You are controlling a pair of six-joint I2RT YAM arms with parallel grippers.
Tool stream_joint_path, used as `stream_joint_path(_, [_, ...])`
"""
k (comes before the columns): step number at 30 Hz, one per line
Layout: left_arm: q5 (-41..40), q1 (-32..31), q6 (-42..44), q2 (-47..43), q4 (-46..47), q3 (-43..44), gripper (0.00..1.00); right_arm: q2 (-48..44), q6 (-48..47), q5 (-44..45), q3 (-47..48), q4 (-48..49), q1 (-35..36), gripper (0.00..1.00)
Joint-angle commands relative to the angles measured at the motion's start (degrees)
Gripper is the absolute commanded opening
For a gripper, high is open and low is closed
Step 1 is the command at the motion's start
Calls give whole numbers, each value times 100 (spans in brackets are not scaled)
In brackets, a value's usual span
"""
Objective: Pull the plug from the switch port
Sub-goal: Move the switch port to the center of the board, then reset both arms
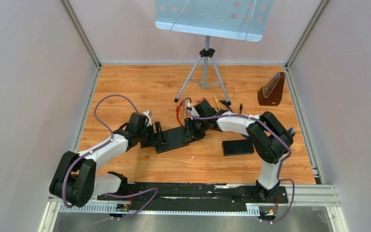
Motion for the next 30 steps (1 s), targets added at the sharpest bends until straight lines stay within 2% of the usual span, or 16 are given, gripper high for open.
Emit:
stream_joint_path(1, [363, -684, -39, 158, 405, 237, 78, -1006, 300, 121, -761, 572, 168, 36])
stream_joint_path(5, [204, -1075, -363, 107, 380, 273, 77, -1786, 610, 436, -1592, 583, 172, 37])
stream_joint_path(8, [90, -1107, -501, -44, 338, 63, 77, -2197, 762, 458, -2001, 562, 172, 40])
stream_joint_path(10, [50, -1113, -569, -181, 381, -61, 80, -2359, 760, 691, -2142, 388, 171, 48])
stream_joint_path(13, [-216, -1108, -621, -543, 111, -68, 98, -2725, 513, 1127, -2162, 64, 157, 59])
stream_joint_path(16, [-747, -1109, -657, -995, -215, 15, 100, -3259, 372, 1588, -2043, -286, 139, 73])
stream_joint_path(21, [-1643, -1107, -691, -1640, -1282, 537, 100, -4378, 439, 2778, -1950, -962, 63, 99])
stream_joint_path(25, [-2475, -1108, -1037, -1959, -1896, 785, 100, -5374, 591, 4272, -2027, -1588, -143, 100])
stream_joint_path(30, [-3131, -1108, -1119, -2128, -2382, 1053, 100, -6493, 832, 5336, -2103, -2164, -444, 100])
